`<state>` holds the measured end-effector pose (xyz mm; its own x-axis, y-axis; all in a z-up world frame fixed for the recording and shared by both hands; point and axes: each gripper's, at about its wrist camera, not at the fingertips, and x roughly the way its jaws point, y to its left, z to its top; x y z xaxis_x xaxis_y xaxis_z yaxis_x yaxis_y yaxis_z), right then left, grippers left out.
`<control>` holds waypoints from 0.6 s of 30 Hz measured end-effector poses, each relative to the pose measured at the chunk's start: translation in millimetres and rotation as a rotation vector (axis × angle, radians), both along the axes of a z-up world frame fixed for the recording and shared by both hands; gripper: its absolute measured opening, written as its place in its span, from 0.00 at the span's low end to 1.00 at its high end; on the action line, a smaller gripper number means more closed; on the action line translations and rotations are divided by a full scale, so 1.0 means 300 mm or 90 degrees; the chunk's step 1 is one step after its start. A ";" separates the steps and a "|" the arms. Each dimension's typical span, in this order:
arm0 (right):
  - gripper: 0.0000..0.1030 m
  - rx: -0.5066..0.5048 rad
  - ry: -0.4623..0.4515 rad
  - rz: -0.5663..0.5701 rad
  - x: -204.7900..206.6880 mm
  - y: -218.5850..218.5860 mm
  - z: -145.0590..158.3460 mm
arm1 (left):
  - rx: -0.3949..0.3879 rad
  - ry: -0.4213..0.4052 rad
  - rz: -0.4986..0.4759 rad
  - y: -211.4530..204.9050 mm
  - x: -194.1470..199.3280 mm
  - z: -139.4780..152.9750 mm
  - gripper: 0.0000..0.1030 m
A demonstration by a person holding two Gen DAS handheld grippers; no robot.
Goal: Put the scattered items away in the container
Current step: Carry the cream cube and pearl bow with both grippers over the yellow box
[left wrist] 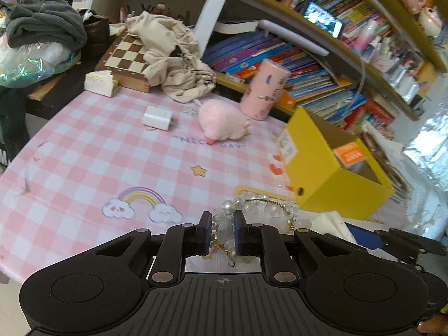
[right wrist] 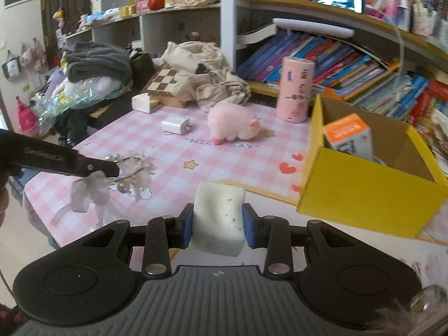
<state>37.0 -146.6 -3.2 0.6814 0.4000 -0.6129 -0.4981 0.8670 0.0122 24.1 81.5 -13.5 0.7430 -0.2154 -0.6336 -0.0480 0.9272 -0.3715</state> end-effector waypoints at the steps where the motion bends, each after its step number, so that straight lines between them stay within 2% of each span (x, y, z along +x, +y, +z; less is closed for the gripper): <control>1: 0.32 0.001 -0.001 -0.008 -0.011 -0.007 0.002 | 0.000 -0.004 -0.005 -0.004 -0.012 0.004 0.14; 8: 0.32 -0.005 -0.011 -0.044 -0.086 -0.027 0.015 | -0.017 -0.025 -0.029 -0.019 -0.074 0.022 0.14; 18: 0.32 -0.035 -0.027 -0.077 -0.131 -0.045 0.044 | -0.056 -0.040 -0.069 -0.040 -0.069 0.021 0.14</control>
